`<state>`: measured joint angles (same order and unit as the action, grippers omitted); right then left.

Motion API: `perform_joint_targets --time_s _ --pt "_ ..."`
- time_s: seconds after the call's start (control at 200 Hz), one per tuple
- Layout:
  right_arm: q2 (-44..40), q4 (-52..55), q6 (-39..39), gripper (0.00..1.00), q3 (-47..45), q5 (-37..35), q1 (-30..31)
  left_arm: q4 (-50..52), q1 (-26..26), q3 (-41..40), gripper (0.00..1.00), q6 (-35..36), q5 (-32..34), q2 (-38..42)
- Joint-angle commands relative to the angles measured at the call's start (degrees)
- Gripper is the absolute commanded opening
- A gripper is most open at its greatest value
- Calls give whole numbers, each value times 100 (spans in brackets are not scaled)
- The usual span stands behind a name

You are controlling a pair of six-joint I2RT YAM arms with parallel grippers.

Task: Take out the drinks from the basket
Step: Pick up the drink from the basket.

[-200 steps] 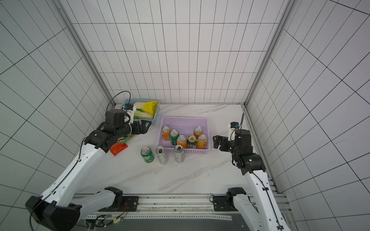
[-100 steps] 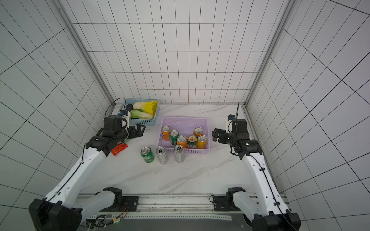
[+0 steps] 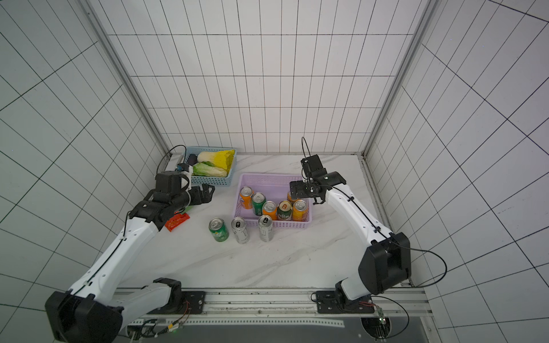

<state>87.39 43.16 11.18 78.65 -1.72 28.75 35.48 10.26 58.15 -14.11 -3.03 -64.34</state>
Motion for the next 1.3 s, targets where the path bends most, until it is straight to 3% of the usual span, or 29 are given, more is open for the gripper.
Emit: perform_joint_targets --time_s 0.0,0.45,0.93,1.294 --pt "400 228 -123 100 476 -292 130 11 -41 -14 98 -4 13 -44" --pt "1693 316 -142 100 1177 -220 226 37 -46 -5 98 -11 17 -132" --pt "2319 405 -20 86 1376 -173 323 65 -59 12 98 -13 8 -183" --pt "2478 476 55 81 1367 -246 344 73 -63 21 98 -17 -3 -184"
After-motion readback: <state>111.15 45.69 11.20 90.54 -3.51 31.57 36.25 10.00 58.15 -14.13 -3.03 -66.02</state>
